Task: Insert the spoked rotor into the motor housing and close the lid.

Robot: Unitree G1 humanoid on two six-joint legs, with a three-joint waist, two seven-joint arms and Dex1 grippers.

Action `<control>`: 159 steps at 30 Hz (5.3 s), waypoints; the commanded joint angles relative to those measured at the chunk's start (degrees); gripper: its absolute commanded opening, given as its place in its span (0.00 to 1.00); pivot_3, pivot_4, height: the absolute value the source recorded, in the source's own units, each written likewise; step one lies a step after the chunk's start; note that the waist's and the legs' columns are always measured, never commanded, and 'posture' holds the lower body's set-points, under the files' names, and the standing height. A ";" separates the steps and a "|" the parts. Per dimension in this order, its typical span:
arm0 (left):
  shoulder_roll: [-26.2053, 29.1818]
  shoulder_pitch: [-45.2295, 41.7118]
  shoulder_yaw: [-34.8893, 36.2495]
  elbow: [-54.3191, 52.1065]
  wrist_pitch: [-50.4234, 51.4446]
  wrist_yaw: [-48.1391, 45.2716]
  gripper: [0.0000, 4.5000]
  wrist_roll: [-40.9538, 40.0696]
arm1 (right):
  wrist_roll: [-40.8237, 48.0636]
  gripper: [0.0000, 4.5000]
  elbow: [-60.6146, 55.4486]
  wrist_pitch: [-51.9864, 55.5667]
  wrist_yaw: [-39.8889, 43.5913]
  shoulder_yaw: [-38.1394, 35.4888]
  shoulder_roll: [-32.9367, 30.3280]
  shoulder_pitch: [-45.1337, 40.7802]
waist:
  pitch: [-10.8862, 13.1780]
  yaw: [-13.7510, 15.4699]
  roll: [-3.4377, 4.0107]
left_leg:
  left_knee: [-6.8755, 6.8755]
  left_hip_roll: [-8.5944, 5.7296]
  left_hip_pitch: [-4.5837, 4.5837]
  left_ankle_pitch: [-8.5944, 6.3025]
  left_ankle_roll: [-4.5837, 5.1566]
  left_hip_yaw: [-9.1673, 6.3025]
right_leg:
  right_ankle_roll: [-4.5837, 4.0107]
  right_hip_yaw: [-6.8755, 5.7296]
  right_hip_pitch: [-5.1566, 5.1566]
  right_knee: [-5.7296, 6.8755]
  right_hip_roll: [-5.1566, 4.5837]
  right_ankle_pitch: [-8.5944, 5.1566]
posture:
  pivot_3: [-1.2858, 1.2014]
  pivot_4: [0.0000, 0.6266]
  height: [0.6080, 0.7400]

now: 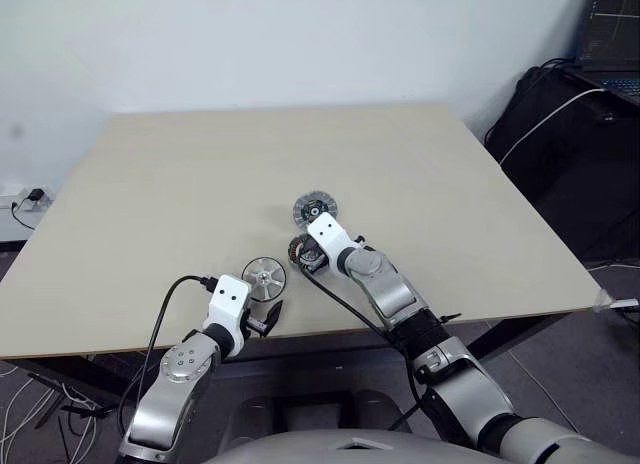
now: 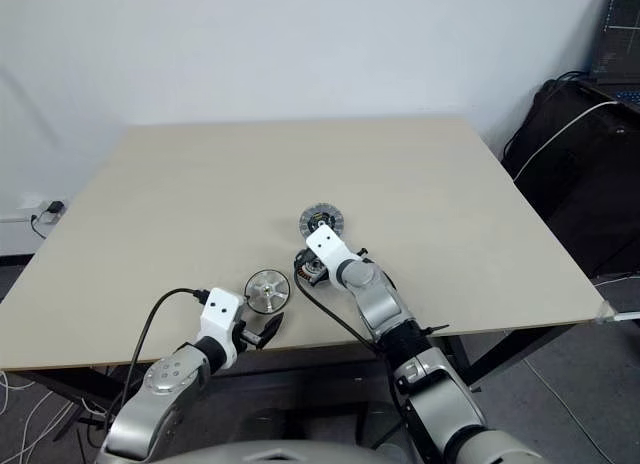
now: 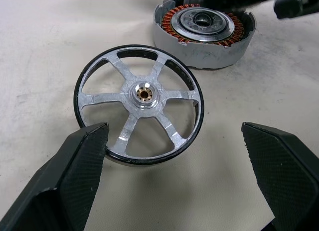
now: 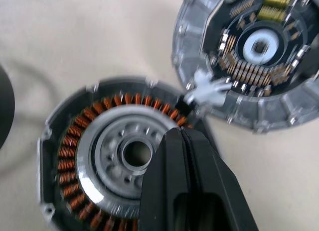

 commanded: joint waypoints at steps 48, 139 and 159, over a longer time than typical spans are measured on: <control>0.09 -0.15 0.79 -3.07 -0.67 -0.07 1.00 -0.30 | 2.82 0.01 1.04 0.63 2.06 -2.58 -0.85 0.79 | 0.12 0.19 -0.05 | -0.01 0.00 0.01 0.00 0.00 -0.04 | -0.02 -0.06 0.03 -0.02 -0.01 -0.01 | 0.52 0.00 1.00; -0.14 0.53 0.88 -3.38 -0.37 0.00 1.00 -0.49 | 3.35 0.01 -6.11 1.74 8.83 1.10 -1.43 2.62 | 0.19 0.21 -0.10 | -0.03 0.03 -0.08 0.09 -0.11 -0.23 | -0.16 -0.23 0.03 0.02 0.04 -0.11 | 0.52 0.00 1.00; -0.12 0.13 1.05 -3.14 -0.53 -0.03 1.00 -0.48 | 2.67 0.01 0.27 -1.76 1.37 -2.15 0.26 0.04 | 0.20 0.26 -0.11 | -0.03 0.01 -0.09 0.09 -0.11 -0.22 | -0.15 -0.23 0.02 0.02 0.04 -0.11 | 0.52 0.00 1.00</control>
